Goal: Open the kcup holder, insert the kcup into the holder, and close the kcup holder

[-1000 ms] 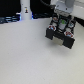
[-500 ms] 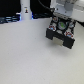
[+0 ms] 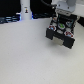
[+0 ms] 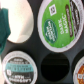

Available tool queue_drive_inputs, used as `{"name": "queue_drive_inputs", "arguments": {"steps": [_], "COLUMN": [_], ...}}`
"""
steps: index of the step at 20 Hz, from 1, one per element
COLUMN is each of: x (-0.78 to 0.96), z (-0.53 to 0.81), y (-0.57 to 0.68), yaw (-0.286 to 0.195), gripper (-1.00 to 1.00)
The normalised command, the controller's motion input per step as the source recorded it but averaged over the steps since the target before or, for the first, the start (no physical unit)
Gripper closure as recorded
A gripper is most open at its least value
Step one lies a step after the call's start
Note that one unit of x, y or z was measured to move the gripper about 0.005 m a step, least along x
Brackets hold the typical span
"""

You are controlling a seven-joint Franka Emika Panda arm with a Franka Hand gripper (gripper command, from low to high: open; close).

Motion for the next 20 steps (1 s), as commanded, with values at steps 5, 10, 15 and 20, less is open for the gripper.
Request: {"name": "queue_drive_inputs", "arguments": {"steps": [5,10,15,20], "x": [0.48,0.56,0.62,0.70], "z": [0.36,0.22,0.17,0.07], "y": [-0.42,-0.39,-0.41,-0.35], "yaw": [0.062,0.049,0.027,0.012], "gripper": [-1.00,-1.00,-1.00,-1.00]}}
